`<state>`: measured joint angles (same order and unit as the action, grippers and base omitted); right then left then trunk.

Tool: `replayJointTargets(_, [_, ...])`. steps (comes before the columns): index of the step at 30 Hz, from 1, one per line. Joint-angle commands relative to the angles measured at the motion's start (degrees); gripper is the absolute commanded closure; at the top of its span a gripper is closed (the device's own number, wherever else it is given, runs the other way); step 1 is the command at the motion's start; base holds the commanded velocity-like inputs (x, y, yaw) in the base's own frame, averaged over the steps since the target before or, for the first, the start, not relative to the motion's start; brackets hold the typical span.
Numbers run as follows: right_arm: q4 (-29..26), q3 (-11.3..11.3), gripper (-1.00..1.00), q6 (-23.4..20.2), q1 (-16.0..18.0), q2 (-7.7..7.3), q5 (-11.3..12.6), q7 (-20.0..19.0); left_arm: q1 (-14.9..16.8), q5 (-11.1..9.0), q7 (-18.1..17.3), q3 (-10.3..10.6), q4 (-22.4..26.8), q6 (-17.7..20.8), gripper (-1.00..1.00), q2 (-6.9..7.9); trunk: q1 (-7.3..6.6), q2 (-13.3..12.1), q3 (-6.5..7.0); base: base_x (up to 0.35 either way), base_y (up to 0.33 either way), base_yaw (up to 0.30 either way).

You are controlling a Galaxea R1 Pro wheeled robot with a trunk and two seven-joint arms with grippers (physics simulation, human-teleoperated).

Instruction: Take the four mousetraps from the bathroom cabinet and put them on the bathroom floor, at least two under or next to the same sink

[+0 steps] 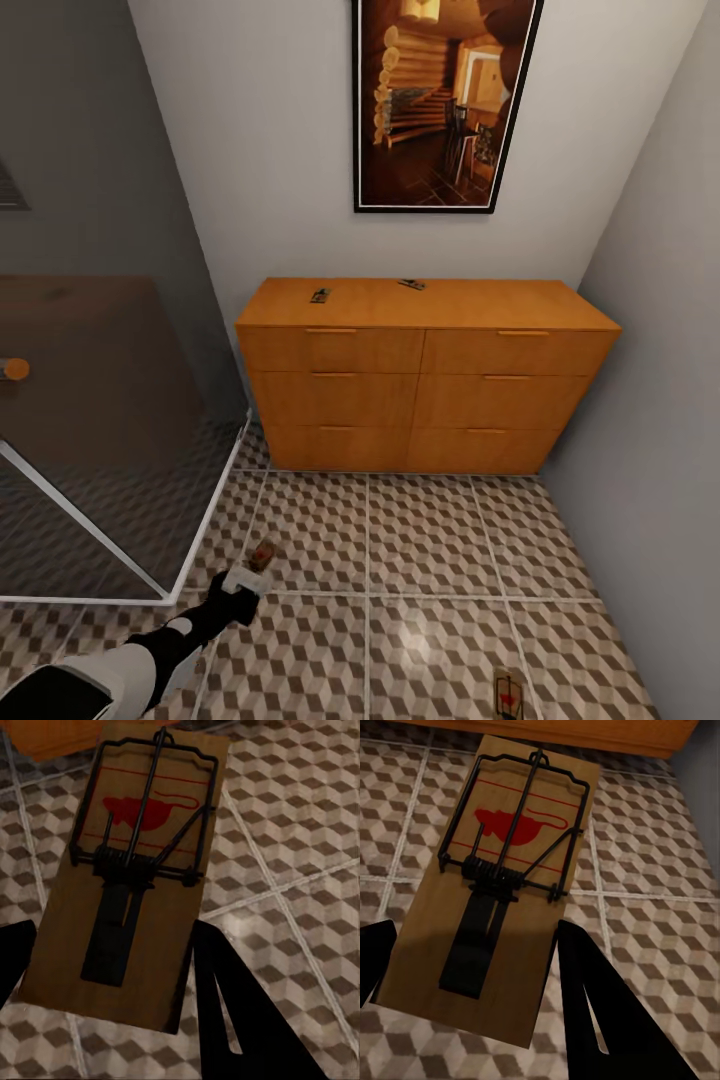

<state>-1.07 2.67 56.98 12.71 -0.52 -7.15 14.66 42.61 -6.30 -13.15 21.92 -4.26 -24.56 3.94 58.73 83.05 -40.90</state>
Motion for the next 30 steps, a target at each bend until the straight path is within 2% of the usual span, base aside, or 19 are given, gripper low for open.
replayJointTargets(1, [0.0, 0.2, 1.0, 0.1, 0.0, -0.08, -0.3, 0.3, -1.4, -0.5, 0.6, 0.2, -0.2, -2.0, 1.0, 0.34, 0.0, 0.0, -0.04, 0.0, 0.0, 0.0])
replayJointTargets(5, [-0.6, 0.1, 1.0, -1.1, 0.0, -0.49, -0.4, 0.4, -5.8, -1.5, 1.6, 0.2, -0.2, -7.0, 1.0, 1.29, 0.0, 0.0, -0.04, 0.0, 0.0, 0.0])
replayJointTargets(6, [-1.3, 0.1, 1.0, -2.4, 0.0, -0.81, -0.4, 0.5, -7.0, -2.6, 1.7, 0.2, -0.2, -9.1, 1.0, 1.43, 0.0, 0.0, -0.04, 0.0, 0.0, 0.0])
replayJointTargets(8, [-3.9, 0.0, 1.0, -6.4, 0.0, -1.86, -0.4, 0.4, -9.0, -6.0, 1.8, 0.2, -0.2, -13.3, 1.0, 1.58, 0.0, 0.0, -0.04, 0.0, 0.0, 0.0])
replayJointTargets(9, [-4.9, 0.0, 1.0, -7.7, 0.0, -2.16, -0.4, 0.4, -9.4, -7.0, 1.8, 0.2, -0.2, -14.2, 1.0, 1.6, 0.0, 0.0, -0.04, 0.0, 0.0, 0.0])
replayJointTargets(12, [-12.4, 0.0, 1.0, -16.4, 0.0, -3.49, -0.3, 0.2, -12.1, -11.9, 2.1, 0.2, -0.3, -18.6, 1.0, 1.7, 0.0, 0.0, -0.04, 0.0, 0.0, 0.0])
replayJointTargets(13, [-14.7, 0.0, 1.0, -19.1, 0.0, -3.69, -0.3, 0.2, -12.9, -13.2, 3.0, 0.1, -0.3, -19.9, 1.0, 1.74, 0.0, 0.0, -0.04, 0.0, 0.0, 0.0])
replayJointTargets(15, [-17.8, 0.0, 1.0, -22.7, 0.0, -3.91, -0.4, 0.1, -14.3, -15.3, 8.5, 0.2, -0.3, -22.6, 1.0, 1.92, 0.0, 0.0, -0.04, 0.0, 0.0, 0.0])
replayJointTargets(16, [-18.3, 0.0, 1.0, -23.2, 0.0, -3.94, -0.4, 0.1, -14.6, -15.6, 10.4, 0.2, -0.3, -23.3, 1.0, 1.94, 0.0, 0.0, -0.04, 0.0, 0.0, 0.0])
replayJointTargets(18, [-19.6, 0.1, 1.0, -24.2, 0.0, -4.01, -0.3, 0.1, -15.7, -16.3, 18.1, 0.2, -0.3, -26.3, 1.0, 1.75, 0.0, 0.0, -0.04, 0.0, 0.0, 0.0])
replayJointTargets(20, [-20.1, 0.2, 1.0, -23.9, 0.0, -4.03, -0.3, 0.1, -16.7, -16.6, 22.5, 0.2, -0.3, -28.6, 1.0, 1.29, 0.0, 0.0, -0.04, 0.0, 0.0, 0.0])
replayJointTargets(23, [-20.4, 0.3, 1.0, -22.0, 0.0, -3.98, -0.2, 0.1, -17.8, -16.7, 24.7, 0.2, -0.3, -30.0, 1.0, 0.79, 0.0, 0.0, -0.04, 0.0, 0.0, 0.0])
replayJointTargets(30, [-20.0, 0.4, 1.0, -20.3, 0.0, -4.05, -0.2, 0.1, -18.9, -16.7, 25.3, 0.2, -0.3, -30.2, 1.0, 0.42, 0.0, 0.0, -0.04, 0.0, 0.0, 0.0])
